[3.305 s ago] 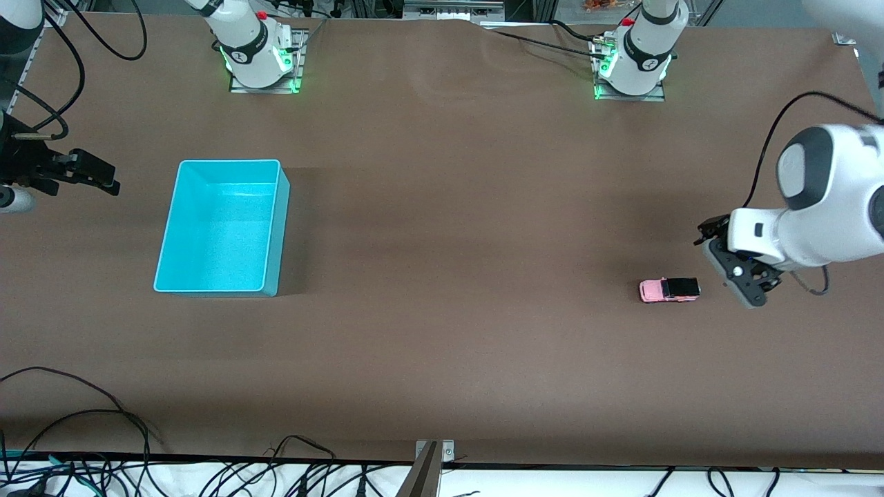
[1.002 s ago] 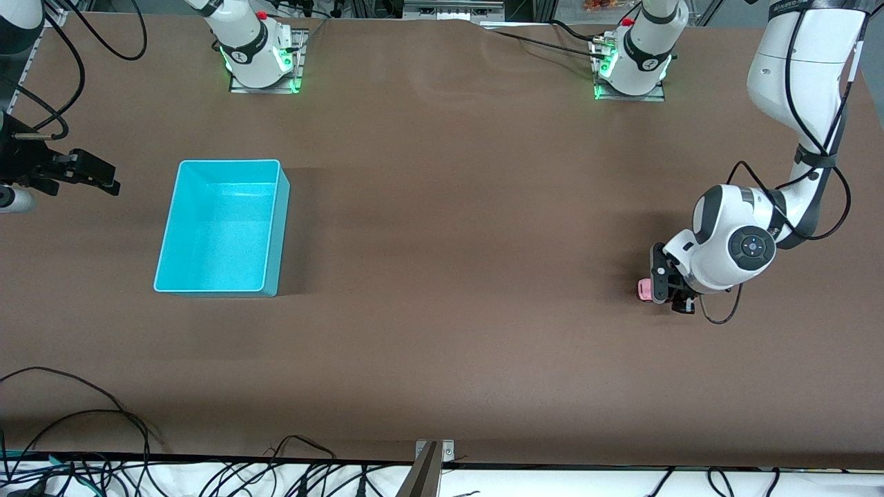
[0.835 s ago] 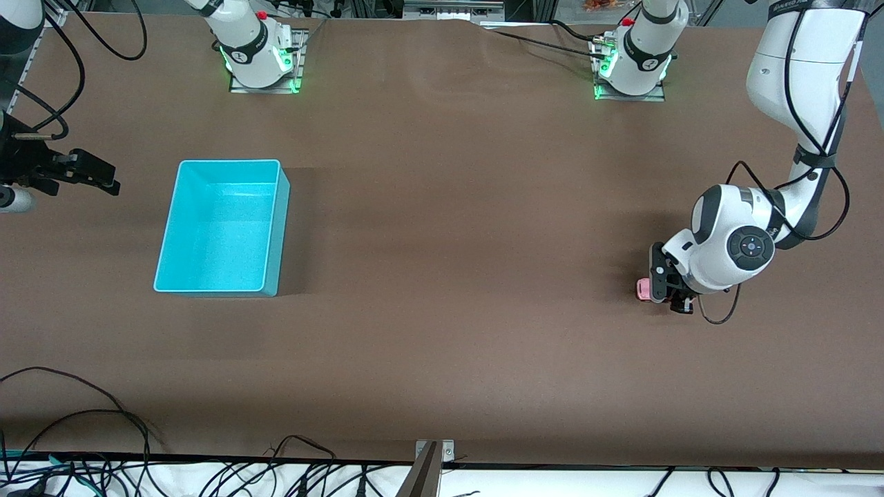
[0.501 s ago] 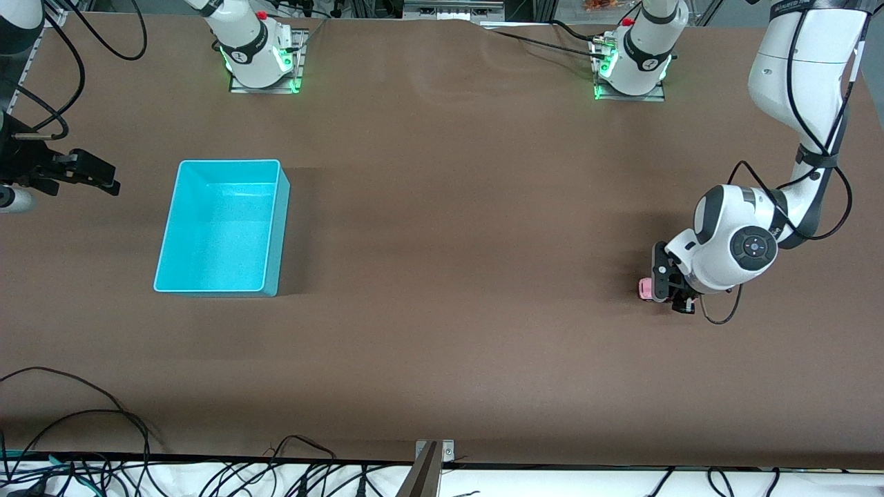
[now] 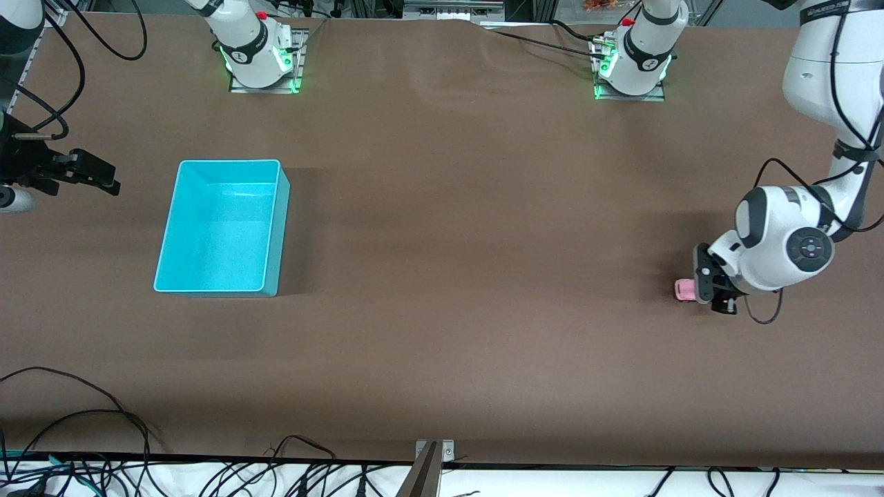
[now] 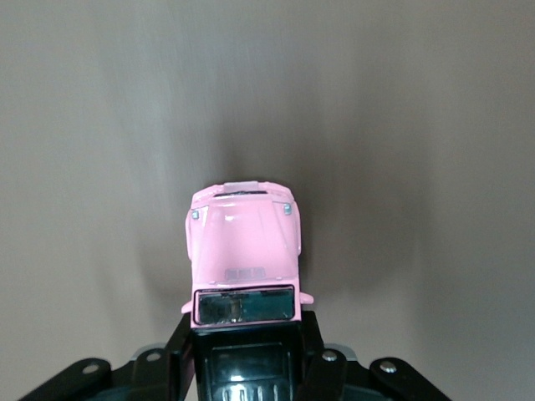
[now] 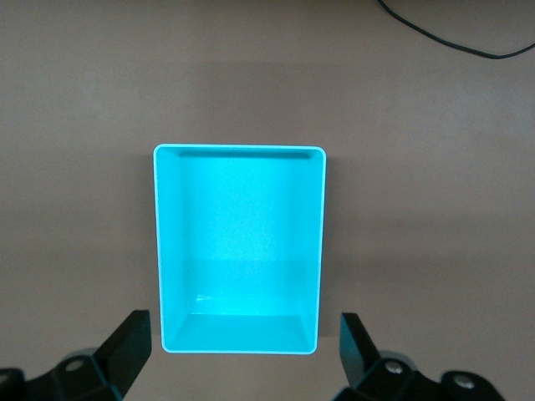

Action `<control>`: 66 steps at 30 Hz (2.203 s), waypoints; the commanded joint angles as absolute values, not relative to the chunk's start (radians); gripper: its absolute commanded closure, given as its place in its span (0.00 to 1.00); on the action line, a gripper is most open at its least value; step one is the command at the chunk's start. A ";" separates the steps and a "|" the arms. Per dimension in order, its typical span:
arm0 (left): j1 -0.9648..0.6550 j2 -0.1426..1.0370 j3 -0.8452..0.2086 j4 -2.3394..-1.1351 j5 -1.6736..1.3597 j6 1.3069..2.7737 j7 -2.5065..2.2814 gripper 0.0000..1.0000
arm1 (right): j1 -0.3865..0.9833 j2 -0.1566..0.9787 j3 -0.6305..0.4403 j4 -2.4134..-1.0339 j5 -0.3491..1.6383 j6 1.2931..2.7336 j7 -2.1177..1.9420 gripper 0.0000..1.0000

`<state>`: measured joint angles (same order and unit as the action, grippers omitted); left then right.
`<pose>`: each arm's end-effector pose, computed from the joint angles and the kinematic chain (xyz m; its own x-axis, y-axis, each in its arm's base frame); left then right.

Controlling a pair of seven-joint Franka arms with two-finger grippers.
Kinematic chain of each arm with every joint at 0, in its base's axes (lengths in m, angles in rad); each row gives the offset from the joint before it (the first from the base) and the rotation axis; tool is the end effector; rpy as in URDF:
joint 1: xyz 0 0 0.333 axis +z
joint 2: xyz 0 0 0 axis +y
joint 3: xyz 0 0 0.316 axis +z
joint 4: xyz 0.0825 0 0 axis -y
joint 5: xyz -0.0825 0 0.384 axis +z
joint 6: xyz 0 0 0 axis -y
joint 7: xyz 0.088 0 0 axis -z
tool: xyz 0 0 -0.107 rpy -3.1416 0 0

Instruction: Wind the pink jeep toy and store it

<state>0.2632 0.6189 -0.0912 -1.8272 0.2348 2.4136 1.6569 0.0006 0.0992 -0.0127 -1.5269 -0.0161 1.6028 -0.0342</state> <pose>0.6345 0.1150 0.1923 -0.0773 -0.9925 -0.0945 -0.9964 0.0736 0.0427 0.5868 -0.0084 0.5914 0.9995 0.0226 -0.0239 0.0230 -0.9996 0.0165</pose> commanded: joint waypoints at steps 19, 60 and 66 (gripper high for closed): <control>0.449 0.667 -0.095 -1.766 0.259 2.413 1.830 0.88 | -0.002 0.106 -0.006 -1.505 -0.021 1.592 -0.032 0.00; 0.457 0.635 -0.133 -1.526 0.120 2.108 1.815 0.00 | -0.002 0.106 -0.008 -1.508 -0.020 1.589 -0.035 0.00; 0.449 0.632 -0.150 -1.477 0.097 2.037 1.729 0.00 | -0.002 0.106 -0.006 -1.505 -0.020 1.589 -0.035 0.00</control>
<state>0.4563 0.6456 -0.1332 -1.5194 0.1242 2.1072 1.7933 0.0008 0.0992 -0.0121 -1.5269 -0.0161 1.6028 -0.0342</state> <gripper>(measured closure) 0.000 0.000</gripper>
